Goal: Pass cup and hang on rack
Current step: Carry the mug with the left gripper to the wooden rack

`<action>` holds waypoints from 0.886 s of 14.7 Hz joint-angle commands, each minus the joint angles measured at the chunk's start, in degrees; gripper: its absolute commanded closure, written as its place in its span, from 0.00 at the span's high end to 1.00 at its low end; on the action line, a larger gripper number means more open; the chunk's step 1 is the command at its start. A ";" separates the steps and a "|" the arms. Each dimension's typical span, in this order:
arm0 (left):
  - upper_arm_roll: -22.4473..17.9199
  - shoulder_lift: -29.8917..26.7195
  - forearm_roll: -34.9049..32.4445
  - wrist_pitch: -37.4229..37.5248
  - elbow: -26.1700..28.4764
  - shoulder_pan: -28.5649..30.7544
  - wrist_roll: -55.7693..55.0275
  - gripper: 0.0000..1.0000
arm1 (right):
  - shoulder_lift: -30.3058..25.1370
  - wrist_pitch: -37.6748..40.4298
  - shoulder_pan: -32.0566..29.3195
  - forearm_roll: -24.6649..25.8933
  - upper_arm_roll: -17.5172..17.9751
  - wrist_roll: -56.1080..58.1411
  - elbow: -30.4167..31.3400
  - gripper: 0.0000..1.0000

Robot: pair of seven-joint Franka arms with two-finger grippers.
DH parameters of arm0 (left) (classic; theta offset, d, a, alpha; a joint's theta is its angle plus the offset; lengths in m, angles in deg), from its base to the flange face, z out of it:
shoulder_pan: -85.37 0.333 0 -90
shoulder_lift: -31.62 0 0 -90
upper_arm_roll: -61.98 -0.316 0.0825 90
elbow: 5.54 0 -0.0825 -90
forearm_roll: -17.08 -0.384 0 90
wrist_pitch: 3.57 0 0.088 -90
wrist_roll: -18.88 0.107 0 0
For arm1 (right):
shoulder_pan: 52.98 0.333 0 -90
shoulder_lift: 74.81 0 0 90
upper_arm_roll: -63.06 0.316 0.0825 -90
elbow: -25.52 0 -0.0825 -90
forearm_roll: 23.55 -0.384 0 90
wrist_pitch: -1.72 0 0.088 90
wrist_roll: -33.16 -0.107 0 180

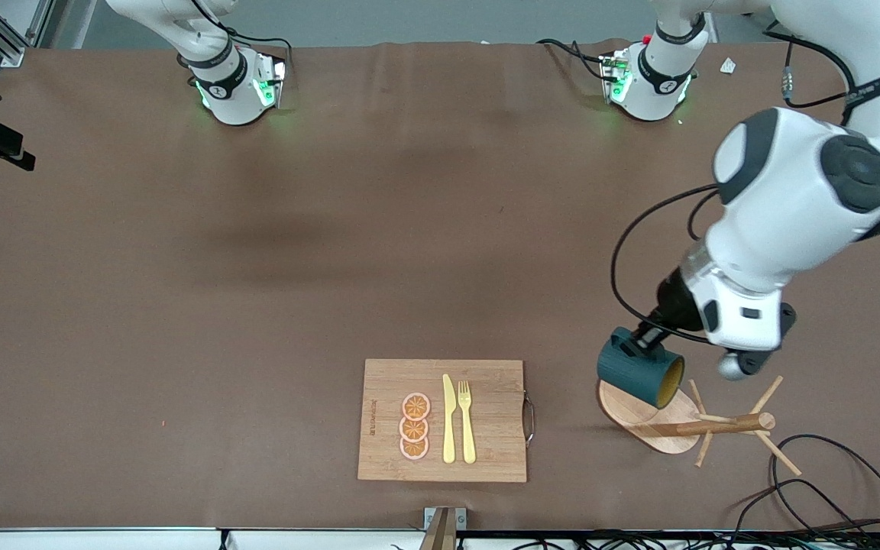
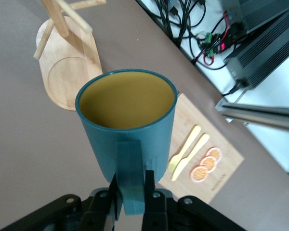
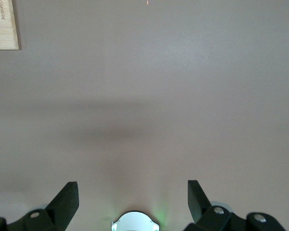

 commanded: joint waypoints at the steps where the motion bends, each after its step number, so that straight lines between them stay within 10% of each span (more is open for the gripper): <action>1: 0.31 0.83 5.08 -2.60 -0.13 1.95 1.33 0.13 | -1.55 -0.23 -0.31 -0.69 0.29 -0.40 1.62 1.00; 13: 0.31 3.29 32.34 -3.22 0.31 12.16 15.92 0.13 | -1.55 -0.41 -0.14 -0.69 0.29 -0.40 1.63 1.00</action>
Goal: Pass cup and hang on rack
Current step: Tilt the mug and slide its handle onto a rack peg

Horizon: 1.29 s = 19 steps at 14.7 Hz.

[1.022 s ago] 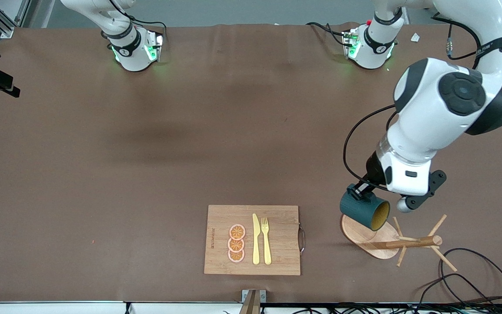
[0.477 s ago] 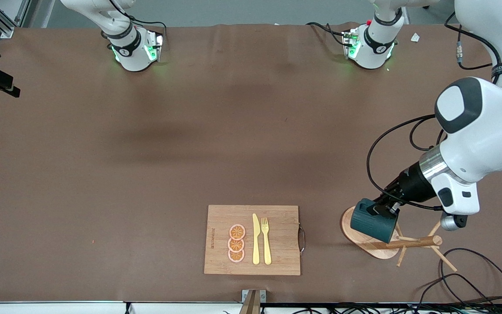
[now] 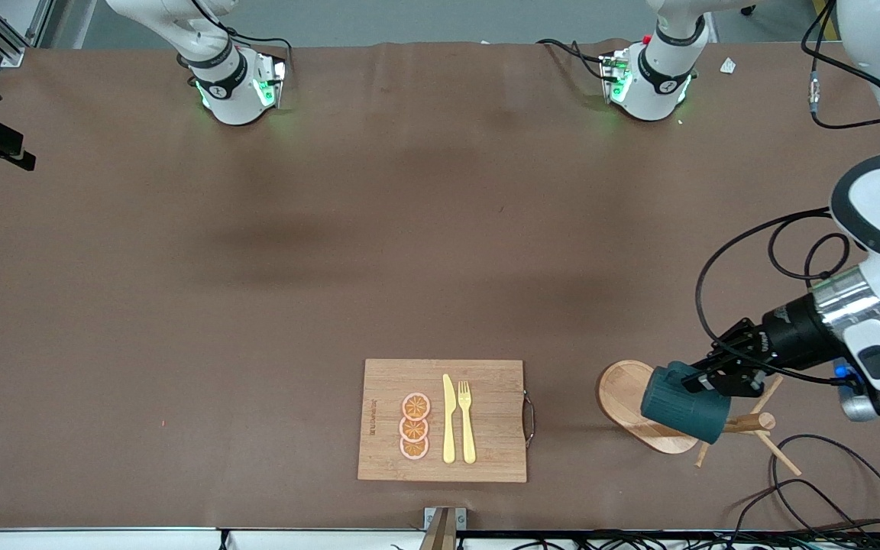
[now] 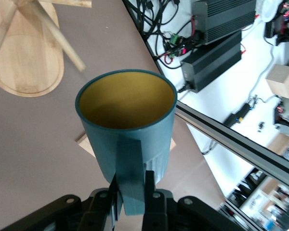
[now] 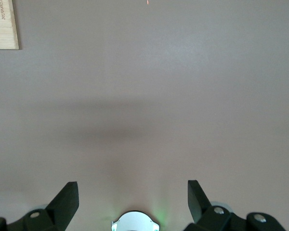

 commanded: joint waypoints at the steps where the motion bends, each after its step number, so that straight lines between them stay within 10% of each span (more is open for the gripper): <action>1: 0.45 0.73 3.57 0.30 0.00 0.30 1.57 0.13 | -1.55 -0.45 -0.14 -0.68 0.25 -0.31 1.62 1.00; 19: 0.45 4.51 11.74 1.80 0.17 2.85 1.13 0.13 | -1.55 -0.36 0.21 -0.51 0.34 0.39 1.62 1.00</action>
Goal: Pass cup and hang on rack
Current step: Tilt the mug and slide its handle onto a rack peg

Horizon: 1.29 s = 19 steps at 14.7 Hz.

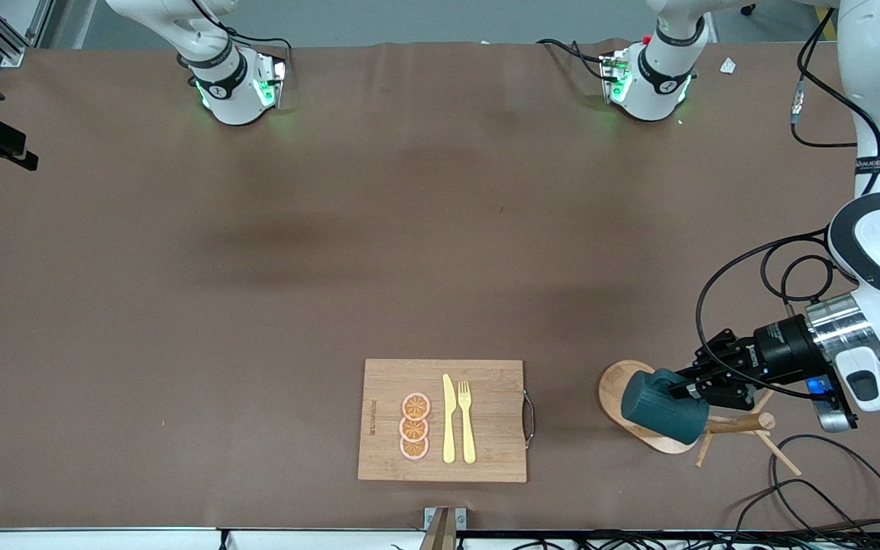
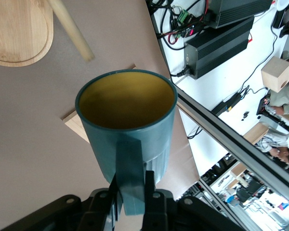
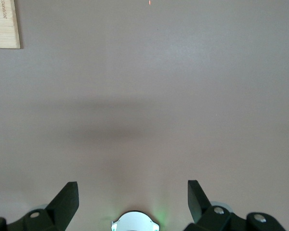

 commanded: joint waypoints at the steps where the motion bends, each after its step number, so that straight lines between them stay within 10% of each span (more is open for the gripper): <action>1: 0.28 0.22 1.86 0.84 -0.27 1.14 0.14 0.13 | -1.55 -0.35 0.00 -0.49 0.18 0.31 1.62 1.00; 19: -0.07 2.77 6.87 0.84 0.34 4.47 0.84 0.14 | -1.46 -0.52 -0.17 -0.14 0.09 0.31 1.62 1.00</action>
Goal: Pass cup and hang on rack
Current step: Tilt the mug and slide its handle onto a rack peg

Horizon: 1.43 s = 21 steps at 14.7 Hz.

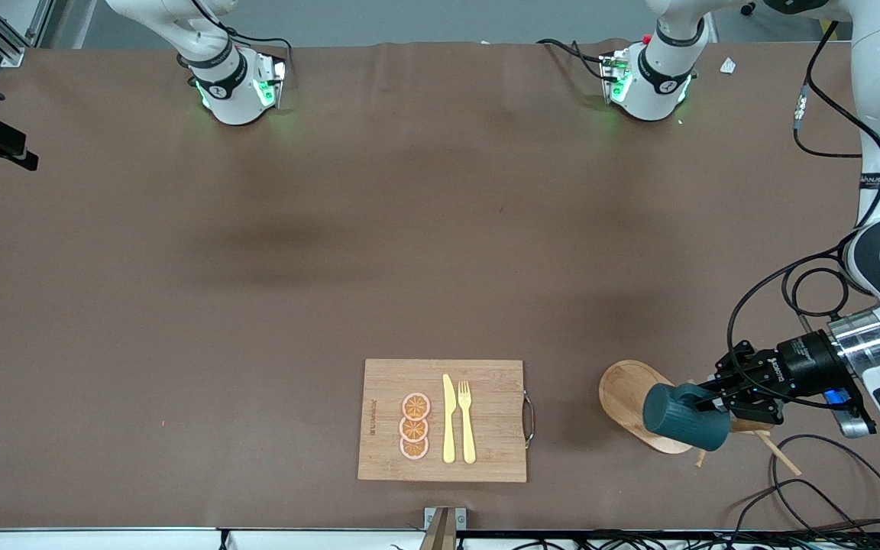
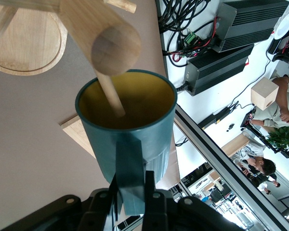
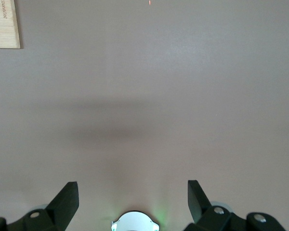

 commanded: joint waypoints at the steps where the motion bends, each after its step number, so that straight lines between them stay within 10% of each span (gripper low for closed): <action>1: 0.14 -0.07 2.59 0.79 0.21 1.23 0.83 0.14 | -1.46 -0.52 -0.17 0.04 0.11 0.38 1.62 1.00; 21: 0.49 1.86 3.56 2.02 0.21 3.69 9.61 0.16 | -1.46 -1.22 -0.17 0.39 0.11 1.08 1.63 1.00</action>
